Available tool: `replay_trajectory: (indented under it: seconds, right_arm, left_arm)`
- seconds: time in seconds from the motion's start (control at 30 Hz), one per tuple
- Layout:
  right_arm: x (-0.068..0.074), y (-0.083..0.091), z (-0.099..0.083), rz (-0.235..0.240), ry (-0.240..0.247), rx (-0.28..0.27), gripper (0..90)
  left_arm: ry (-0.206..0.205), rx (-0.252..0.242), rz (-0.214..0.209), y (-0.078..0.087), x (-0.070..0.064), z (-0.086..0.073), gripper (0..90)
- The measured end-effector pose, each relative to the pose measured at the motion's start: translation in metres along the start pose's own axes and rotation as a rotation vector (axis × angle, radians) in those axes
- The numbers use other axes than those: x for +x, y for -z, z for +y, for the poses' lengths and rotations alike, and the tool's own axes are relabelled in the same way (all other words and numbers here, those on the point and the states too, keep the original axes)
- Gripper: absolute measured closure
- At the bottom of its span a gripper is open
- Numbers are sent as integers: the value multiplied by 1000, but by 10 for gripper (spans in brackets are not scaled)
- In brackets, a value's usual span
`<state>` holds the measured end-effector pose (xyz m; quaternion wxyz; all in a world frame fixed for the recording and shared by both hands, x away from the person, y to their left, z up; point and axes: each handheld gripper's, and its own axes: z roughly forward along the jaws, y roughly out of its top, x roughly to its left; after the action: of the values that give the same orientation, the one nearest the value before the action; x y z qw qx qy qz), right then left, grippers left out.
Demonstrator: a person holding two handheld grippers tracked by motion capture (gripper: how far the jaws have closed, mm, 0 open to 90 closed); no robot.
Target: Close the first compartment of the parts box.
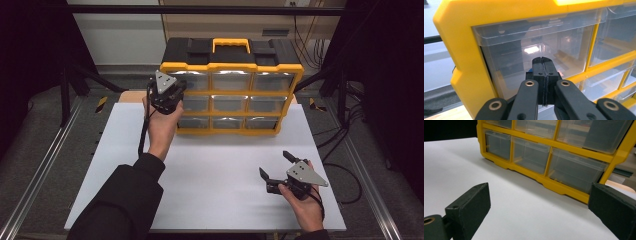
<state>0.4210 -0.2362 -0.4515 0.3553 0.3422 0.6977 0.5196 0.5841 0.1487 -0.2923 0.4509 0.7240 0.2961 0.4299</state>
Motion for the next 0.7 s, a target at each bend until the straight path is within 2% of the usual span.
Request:
replay_trajectory:
  seconds: [0.7]
  right_arm:
    - [0,0,0,0,0,2,46]
  left_arm:
    - [5,-1,3,-3,-1,0,895]
